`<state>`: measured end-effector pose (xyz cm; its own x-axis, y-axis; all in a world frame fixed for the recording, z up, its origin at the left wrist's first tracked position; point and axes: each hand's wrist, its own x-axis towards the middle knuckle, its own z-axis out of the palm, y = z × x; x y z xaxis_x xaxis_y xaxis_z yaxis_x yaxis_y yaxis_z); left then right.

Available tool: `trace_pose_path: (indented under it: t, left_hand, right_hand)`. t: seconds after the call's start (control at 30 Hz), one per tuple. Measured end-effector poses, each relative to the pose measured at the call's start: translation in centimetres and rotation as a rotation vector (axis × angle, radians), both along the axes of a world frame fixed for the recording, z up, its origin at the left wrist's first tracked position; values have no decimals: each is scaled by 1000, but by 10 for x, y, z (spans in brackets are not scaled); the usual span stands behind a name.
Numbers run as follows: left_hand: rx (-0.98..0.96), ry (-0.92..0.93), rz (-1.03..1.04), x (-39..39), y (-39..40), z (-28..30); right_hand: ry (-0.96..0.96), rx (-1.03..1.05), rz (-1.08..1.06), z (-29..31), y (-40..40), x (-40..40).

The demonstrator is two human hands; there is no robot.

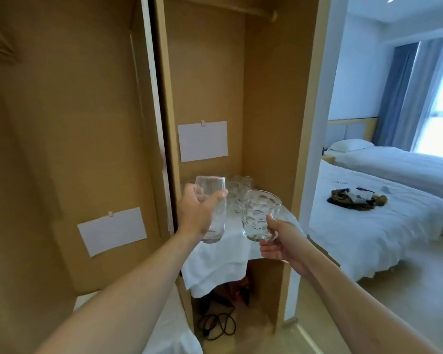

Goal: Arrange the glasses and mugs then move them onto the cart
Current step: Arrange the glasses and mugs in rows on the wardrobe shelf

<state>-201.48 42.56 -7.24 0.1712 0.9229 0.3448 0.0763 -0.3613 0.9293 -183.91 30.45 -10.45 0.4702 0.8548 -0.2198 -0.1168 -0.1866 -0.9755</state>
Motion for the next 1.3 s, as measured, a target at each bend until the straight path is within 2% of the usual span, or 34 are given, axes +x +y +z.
trace_pose_path:
  t: [0.27,0.67,0.83,0.93,1.13,1.3]
  left_hand:
    - [-68,81,-95,73,6,-20]
    - [-101,100,-166,211,88,-45]
    - [-131,133,-182,246,138,-61]
    - [-144,151,-138,256,167,-68]
    - [-200,146,-66,268,216,-84]
    - [-235,134,39,276,244,-93]
  right_hand:
    - [30,-74,-70,-23,-4,64]
    - [51,-184,-162,-49,59,165]
    - [262,-148,-115,-58,111,209]
    - [313,-154,-109,-69,148,229]
    - [264,-152,-99,-88,202,253]
    - [66,-186,-28,-89,238,273]
